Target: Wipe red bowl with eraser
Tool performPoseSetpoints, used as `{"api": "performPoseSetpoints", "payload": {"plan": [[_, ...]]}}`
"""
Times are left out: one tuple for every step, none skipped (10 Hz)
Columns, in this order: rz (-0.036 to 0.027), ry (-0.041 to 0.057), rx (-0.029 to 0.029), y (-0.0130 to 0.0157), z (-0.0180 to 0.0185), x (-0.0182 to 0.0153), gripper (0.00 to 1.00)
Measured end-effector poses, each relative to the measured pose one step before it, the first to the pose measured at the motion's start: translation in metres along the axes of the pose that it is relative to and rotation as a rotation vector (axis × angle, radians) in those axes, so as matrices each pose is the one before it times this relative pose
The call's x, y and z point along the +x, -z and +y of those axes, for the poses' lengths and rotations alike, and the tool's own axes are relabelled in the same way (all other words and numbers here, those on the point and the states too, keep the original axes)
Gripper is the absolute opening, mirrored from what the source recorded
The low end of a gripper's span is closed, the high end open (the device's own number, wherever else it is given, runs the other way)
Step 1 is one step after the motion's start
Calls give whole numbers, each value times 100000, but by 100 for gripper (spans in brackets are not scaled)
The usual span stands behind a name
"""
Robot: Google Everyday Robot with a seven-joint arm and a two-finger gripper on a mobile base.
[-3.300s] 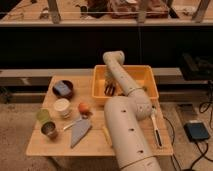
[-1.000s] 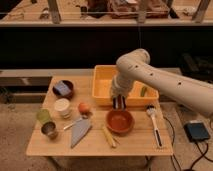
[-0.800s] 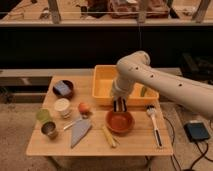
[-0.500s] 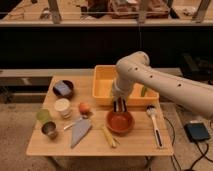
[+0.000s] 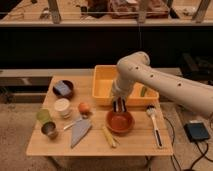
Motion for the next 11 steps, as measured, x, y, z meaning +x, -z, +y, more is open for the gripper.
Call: {"api": "performPoseSetpoints", "payload": {"plan": [[-346,1007,2907,316,-418,-1006,0],[202,661,869,372,-152,-804,0],[394,1107,1993,466,-465,-1478,0],[120,871,1538,15,-448,-815,0],[-12,460,1397,-153,-309,-810,0],[-341,640,806,-282,-230,-712,0],[-192,994,-234,-194,-274,-405,0],[26,435,-1780,-131,-142,-277,0],[8,187,-1544,-156,-184,-137,0],[-285,-183,-2596,-425,-86,-292,0],[-246,-13,-2142,-715,29,-280,0]]}}
